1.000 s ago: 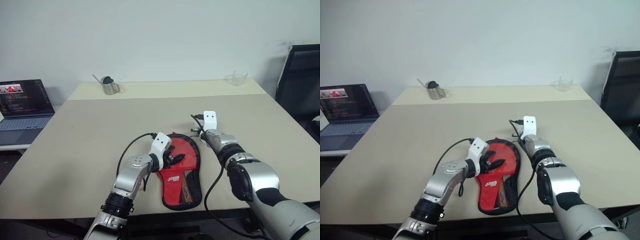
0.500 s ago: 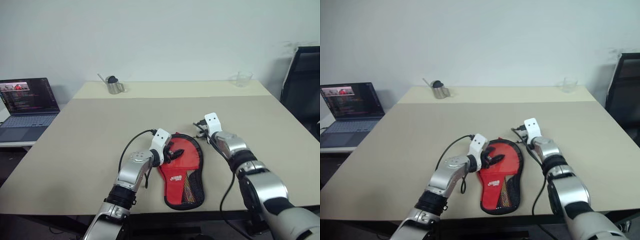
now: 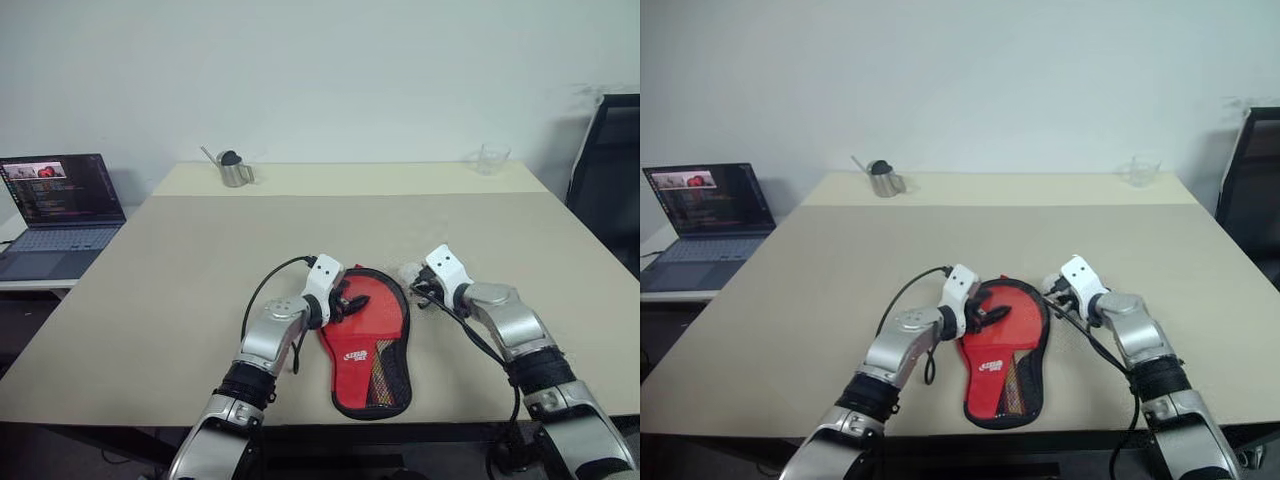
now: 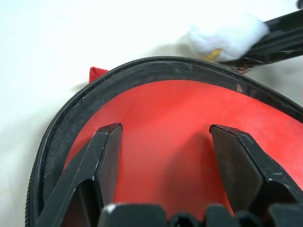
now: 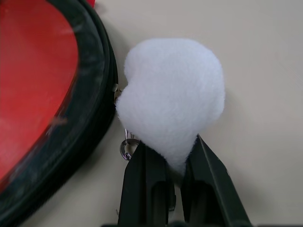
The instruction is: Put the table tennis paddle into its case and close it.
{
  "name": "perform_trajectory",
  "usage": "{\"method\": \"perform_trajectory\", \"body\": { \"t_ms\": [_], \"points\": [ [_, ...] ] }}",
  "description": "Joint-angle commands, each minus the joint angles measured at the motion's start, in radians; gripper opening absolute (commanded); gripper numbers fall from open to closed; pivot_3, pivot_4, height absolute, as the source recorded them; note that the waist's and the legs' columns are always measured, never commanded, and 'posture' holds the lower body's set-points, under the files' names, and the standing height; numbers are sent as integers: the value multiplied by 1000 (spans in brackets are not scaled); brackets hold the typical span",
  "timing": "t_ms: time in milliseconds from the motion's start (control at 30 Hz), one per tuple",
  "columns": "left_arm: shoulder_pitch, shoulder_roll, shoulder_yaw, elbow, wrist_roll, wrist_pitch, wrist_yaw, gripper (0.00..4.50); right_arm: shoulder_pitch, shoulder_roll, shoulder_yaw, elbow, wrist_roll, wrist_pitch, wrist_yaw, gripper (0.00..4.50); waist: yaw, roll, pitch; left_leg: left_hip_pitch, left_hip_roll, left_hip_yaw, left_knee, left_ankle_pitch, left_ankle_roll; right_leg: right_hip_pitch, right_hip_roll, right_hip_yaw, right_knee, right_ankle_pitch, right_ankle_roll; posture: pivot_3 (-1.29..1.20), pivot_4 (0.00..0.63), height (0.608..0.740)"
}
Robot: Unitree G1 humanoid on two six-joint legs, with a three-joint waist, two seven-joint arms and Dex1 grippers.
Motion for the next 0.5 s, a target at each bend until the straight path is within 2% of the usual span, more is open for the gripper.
{"method": "perform_trajectory", "body": {
  "t_ms": [33,167,300,500],
  "points": [
    [21,1,-27,76,25,23,-4,3210,35,-79,0,-107,24,33,87,9,2,0,0,0,0,0,0,0,0,0,0,0,-1,0,0,0,150,740],
    [22,5,-34,83,26,19,-12,3210,99,-177,8,-228,63,40,207,9,8,0,0,-2,0,0,0,0,0,0,0,-1,-3,0,0,0,150,740],
    [22,5,-39,90,27,15,-18,3210,181,-289,54,-317,50,-49,305,9,12,0,0,-3,0,0,-1,0,0,0,0,-3,-7,0,1,0,150,740],
    [18,5,-42,100,26,9,-21,3210,288,-378,51,-425,116,-125,434,9,17,-1,0,-5,0,-1,-2,0,0,1,1,-4,-13,2,3,0,150,740]
  ]
}}
